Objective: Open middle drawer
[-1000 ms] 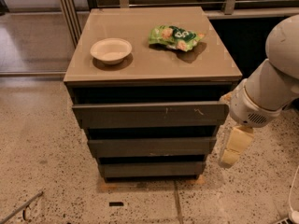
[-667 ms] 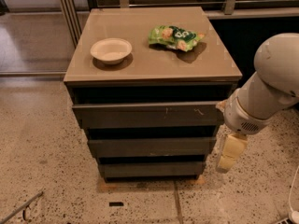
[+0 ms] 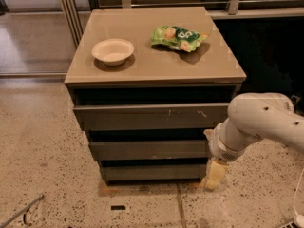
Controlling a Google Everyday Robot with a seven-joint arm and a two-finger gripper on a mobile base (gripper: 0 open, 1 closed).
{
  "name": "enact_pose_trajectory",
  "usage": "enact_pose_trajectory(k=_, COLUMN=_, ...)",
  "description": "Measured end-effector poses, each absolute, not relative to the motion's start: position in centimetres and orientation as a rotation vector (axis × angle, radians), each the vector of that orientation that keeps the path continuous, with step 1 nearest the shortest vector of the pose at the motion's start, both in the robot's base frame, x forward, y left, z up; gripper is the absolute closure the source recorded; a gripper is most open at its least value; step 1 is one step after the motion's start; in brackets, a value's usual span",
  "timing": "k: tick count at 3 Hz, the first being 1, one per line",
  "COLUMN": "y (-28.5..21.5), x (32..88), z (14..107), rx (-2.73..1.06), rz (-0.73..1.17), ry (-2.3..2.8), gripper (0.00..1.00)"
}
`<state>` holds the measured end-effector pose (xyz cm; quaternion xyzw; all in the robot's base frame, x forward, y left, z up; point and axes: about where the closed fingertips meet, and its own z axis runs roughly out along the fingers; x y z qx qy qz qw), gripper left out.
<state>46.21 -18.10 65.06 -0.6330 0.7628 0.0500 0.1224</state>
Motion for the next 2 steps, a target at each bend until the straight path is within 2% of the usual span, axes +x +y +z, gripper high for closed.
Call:
enact_pose_trajectory(k=1, y=-17.26, x=47.54, z=56.76, rx=-1.833, rz=0.275, ry=2.239, gripper=0.00)
enact_pose_trajectory(k=2, y=-17.26, x=47.54, z=56.75, rx=-1.833, rz=0.275, ry=2.239, gripper=0.00)
